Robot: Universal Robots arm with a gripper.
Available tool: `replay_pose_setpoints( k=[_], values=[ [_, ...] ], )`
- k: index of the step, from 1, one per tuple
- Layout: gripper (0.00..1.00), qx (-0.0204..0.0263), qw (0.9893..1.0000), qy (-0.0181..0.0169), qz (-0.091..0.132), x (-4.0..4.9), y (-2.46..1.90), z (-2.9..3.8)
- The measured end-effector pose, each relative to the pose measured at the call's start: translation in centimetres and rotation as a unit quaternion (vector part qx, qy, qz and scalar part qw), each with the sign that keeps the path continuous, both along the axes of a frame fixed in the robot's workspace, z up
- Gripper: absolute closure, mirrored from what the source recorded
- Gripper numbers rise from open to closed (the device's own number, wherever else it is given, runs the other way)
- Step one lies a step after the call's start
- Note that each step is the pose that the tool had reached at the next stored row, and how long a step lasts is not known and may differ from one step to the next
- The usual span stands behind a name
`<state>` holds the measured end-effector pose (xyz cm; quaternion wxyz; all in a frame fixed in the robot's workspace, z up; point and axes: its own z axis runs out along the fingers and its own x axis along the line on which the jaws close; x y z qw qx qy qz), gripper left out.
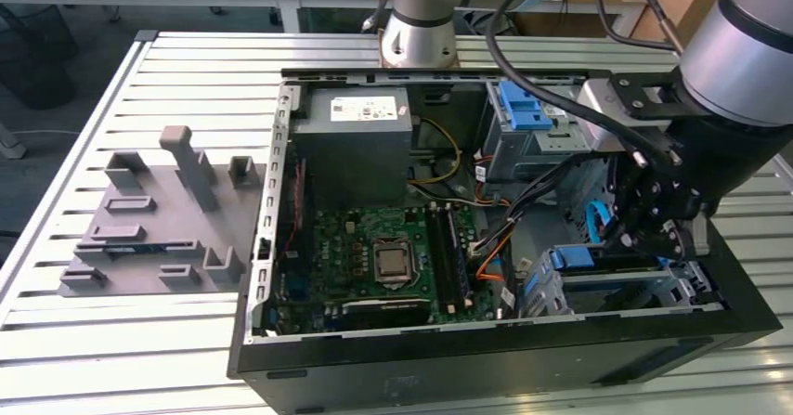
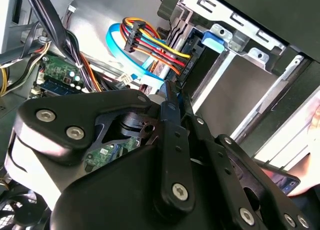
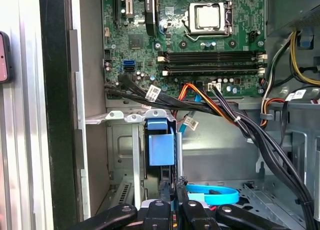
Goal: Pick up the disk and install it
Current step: 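Insert the second disk wire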
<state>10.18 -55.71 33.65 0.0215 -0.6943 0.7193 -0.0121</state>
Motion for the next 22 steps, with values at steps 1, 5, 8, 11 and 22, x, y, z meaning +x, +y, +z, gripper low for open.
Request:
replay_pose_setpoints(
  k=[1, 5, 8, 11, 22],
  values=[
    [0.84, 0.0000, 1.0000, 0.0001, 0.000, 0.00, 0.00, -0.03],
    [0.84, 0.0010, 1.0000, 0.0011, 0.000, 0.03, 0.00, -0.13],
    [0.84, 0.0011, 1.0000, 0.0015, 0.000, 0.05, 0.00, -0.18],
    [0.84, 0.0013, 1.0000, 0.0019, 0.000, 0.10, 0.00, -0.23],
    [0.84, 0.0025, 1.0000, 0.0023, 0.000, 0.14, 0.00, -0.40]
  ],
)
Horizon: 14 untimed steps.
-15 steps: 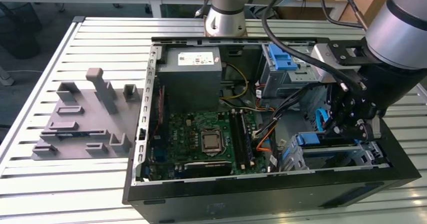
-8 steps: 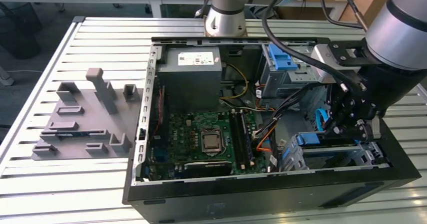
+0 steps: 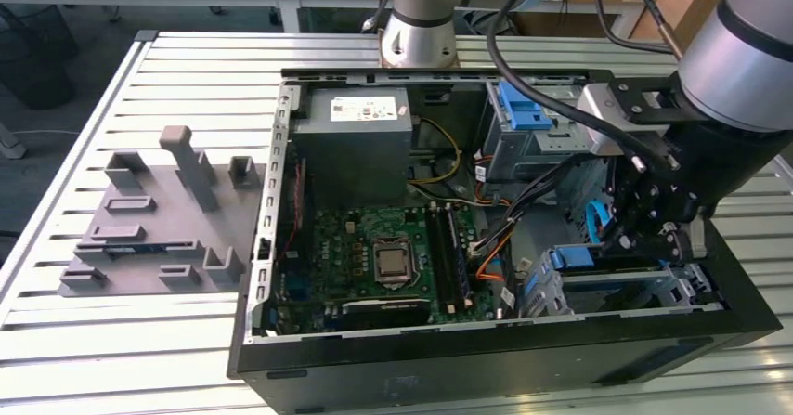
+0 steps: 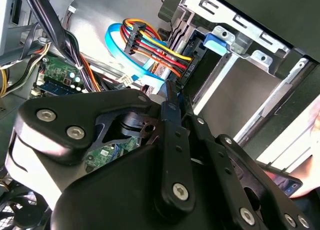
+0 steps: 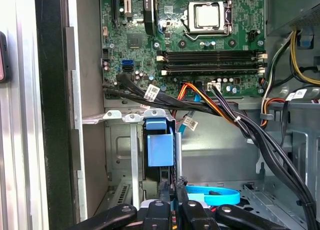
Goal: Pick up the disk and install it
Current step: 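Insert the second disk wire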
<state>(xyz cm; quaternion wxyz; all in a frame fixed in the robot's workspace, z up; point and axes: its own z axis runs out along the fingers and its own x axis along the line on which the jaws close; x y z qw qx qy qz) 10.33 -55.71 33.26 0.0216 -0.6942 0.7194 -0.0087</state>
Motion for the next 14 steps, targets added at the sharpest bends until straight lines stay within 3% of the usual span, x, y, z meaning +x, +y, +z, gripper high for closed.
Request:
replay_pose_setpoints(
  k=[14],
  values=[
    [0.84, -0.0002, 1.0000, 0.0008, 0.000, 0.09, 0.00, -0.39]
  ],
)
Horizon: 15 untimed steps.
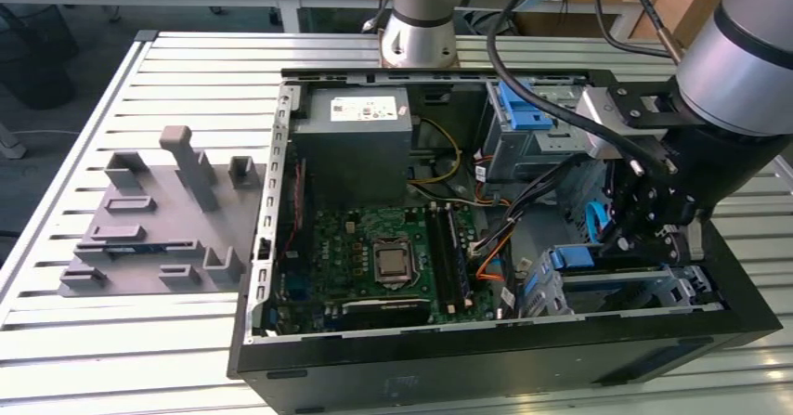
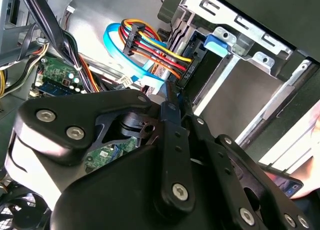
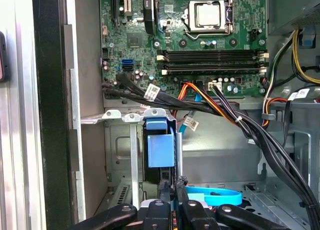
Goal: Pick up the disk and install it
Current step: 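Insert the second disk wire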
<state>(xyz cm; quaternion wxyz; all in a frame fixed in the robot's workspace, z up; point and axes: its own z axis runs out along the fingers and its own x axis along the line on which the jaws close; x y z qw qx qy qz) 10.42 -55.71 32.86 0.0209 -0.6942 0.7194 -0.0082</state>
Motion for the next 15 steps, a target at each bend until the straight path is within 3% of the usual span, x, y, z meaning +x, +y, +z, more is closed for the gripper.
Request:
replay_pose_setpoints(
  k=[7, 8, 15],
  values=[
    [0.83, 0.0005, 1.0000, 0.0000, 0.000, 0.01, 0.01, -0.05],
    [0.77, 0.0004, 1.0000, 0.0000, 0.000, 0.01, 0.00, -0.04],
    [0.77, 0.0003, 1.0000, 0.0000, 0.000, 0.01, 0.00, 0.30]
  ],
)
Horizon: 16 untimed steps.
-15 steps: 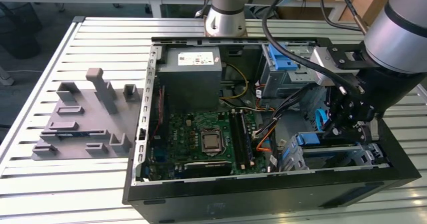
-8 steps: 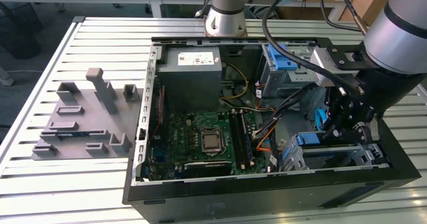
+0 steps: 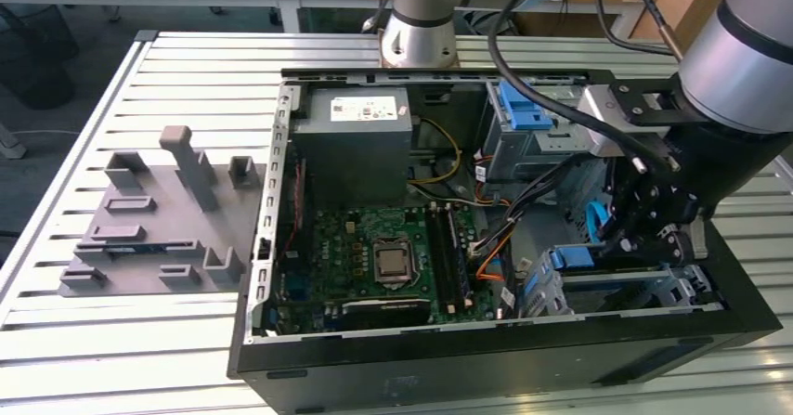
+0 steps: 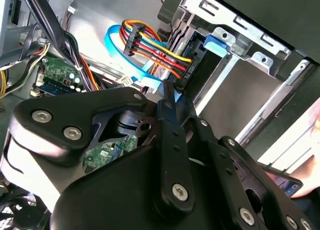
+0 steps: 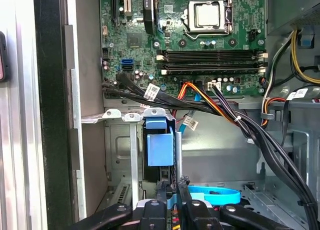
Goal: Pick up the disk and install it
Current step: 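Insert the second disk wire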
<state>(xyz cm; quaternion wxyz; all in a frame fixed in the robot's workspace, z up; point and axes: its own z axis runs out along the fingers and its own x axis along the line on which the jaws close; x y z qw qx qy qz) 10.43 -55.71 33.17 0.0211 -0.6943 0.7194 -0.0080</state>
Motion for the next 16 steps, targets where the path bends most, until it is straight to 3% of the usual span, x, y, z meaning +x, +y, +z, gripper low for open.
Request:
replay_pose_setpoints(
  k=[7, 16],
  values=[
    [0.77, 0.0000, 1.0000, 0.0005, 0.000, 0.00, 0.00, 0.72],
    [0.77, 0.0038, 1.0000, 0.0010, 0.000, 0.06, -0.02, 0.35]
  ],
)
